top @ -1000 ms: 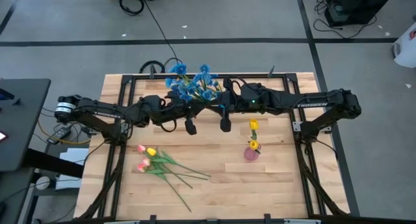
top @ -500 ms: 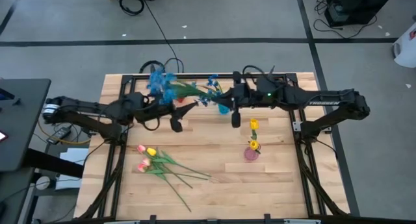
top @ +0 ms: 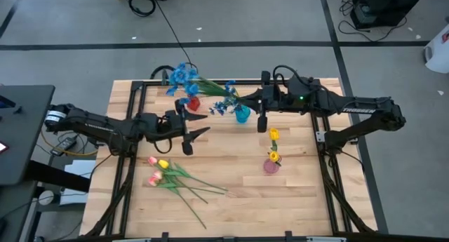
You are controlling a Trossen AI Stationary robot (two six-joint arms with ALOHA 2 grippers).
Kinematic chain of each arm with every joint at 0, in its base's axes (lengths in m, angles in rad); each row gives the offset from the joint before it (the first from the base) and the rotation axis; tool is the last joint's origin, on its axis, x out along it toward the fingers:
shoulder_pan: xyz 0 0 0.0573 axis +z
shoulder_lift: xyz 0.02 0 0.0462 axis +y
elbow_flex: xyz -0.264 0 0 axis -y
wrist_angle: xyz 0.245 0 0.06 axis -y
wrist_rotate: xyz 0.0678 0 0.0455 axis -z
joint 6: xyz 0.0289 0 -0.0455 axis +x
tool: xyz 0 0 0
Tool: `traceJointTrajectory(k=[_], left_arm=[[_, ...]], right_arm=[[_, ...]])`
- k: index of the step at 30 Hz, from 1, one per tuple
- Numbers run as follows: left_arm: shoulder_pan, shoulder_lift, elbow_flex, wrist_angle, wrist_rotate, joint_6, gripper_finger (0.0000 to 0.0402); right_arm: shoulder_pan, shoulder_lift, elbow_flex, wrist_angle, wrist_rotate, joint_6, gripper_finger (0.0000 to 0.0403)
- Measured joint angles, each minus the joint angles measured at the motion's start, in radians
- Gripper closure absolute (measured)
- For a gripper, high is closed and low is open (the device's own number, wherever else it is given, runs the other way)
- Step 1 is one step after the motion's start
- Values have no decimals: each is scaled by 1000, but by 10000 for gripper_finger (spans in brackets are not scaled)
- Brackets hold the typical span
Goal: Sort flowers into vase by color
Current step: Put the blue flower into the blue flower vase
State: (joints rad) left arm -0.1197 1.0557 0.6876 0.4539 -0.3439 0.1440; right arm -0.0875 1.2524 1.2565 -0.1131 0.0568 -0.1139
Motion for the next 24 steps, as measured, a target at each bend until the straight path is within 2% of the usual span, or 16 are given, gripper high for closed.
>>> traceJointTrajectory(k=[4, 8, 12, 16, 19, 24], left_arm=[[-7, 1, -44, 26, -3, -22, 204], [11, 10, -47, 61, -64, -21, 204], [58, 32, -47, 155, -39, -20, 204], [92, 85, -47, 206, -11, -24, 204], [109, 154, -46, 314, -11, -25, 204], [137, 254, 25, 394, -10, -33, 204]], right_arm=[[-39, -45, -81, 61, -17, -18, 395], [-96, -69, -222, 190, -102, -4, 395], [-122, -60, -331, 399, -204, -12, 395], [-145, -42, -412, 626, -233, -44, 395], [-168, -7, -440, 810, -320, -8, 395], [-193, 71, -439, 841, -411, 57, 395]])
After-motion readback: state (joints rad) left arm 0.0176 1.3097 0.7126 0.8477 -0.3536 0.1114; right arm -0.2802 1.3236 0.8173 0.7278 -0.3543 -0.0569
